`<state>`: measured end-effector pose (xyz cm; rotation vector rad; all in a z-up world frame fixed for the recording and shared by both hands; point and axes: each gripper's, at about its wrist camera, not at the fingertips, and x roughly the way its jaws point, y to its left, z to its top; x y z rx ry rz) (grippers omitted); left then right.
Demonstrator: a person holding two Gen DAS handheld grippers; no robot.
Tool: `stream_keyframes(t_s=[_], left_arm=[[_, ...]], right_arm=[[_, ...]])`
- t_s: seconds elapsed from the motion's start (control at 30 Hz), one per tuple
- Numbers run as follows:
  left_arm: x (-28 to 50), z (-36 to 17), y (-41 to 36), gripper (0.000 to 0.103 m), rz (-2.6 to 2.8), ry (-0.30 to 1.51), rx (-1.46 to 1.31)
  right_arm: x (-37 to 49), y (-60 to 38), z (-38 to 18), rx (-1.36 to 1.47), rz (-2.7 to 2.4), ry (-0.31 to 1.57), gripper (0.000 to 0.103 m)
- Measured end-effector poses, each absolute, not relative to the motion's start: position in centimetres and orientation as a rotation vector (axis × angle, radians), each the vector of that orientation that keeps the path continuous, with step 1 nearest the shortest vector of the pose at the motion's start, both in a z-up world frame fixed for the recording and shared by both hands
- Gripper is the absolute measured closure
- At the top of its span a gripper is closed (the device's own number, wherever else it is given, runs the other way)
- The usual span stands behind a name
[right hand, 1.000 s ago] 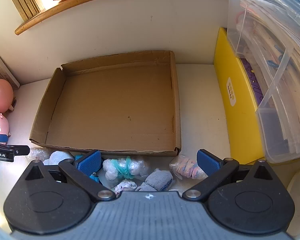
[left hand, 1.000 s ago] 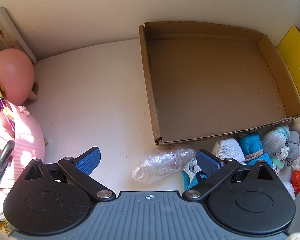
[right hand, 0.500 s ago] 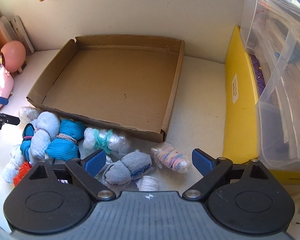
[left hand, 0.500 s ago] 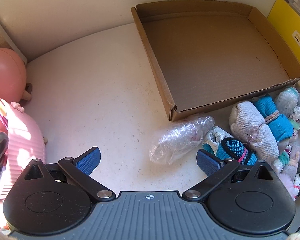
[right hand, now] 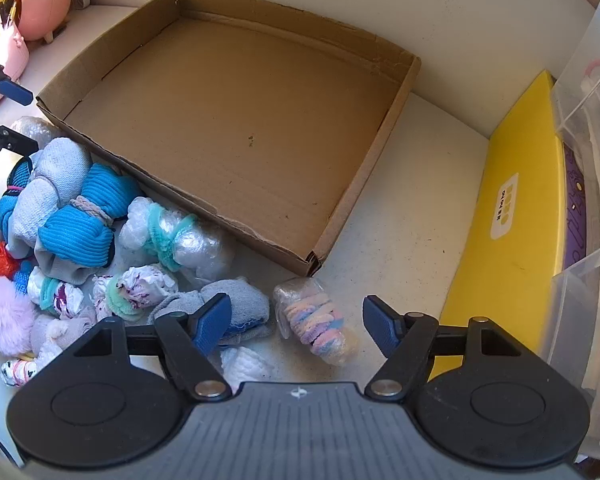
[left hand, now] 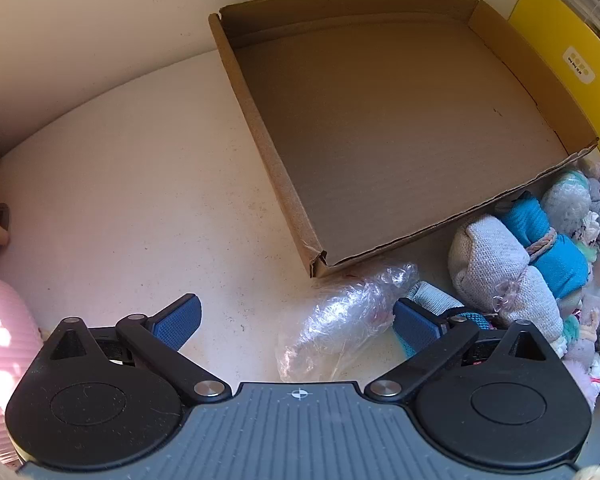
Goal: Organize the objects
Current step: 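Grasp the clear plastic-wrapped bundle with left tool while right tool grasps pastel striped bundle, then carry both bundles into the cardboard tray and open both tools to release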
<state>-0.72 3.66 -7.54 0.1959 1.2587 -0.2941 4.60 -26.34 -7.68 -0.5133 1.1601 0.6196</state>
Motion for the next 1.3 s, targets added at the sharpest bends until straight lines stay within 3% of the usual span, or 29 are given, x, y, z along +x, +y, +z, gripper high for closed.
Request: stream_keyframes(t_s=[0.07,0.17,0.23,0.37,0.47,0.73,1.0,1.3], left_arm=[[-0.8,-7.5,3.6,0.001,-0.312,1.253,0.193],[-0.8,-7.4,3.9,0.005,-0.321,1.252,0.165],[-0.7,-7.5,4.2,0.017,-0.328,1.265,0.140],[-0.6,-7.4,4.5,0.025,-0.349,1.278,0.110],[-0.6,-7.3,4.7,0.036,-0.358,1.284,0.083],[-2.9,-7.0,4.8,0.046,-0.342,1.259,0.082],[-2.2,-3.6,5.9,0.048,-0.313,1.178,0.087],[-0.8,5.7,7.5,0.048,-0.278,0.998,0.212]], right_arm=[[4.9,-26.3,-7.6,-0.511,0.607,1.173,0.037],[4.4,-25.9,-7.0,-0.569,0.593,1.133,0.052],[4.2,-25.7,-7.3,-0.625,0.576,1.132,0.058],[4.6,-26.0,-8.9,-0.635,0.579,1.185,0.060],[5.1,-26.5,-9.9,-0.591,0.584,1.227,0.072],[4.2,-27.3,-9.2,-0.552,0.589,1.227,0.075],[1.2,-26.8,-3.1,-0.524,0.570,1.088,0.075],[2.3,-23.6,4.3,-0.399,0.642,0.914,0.074]])
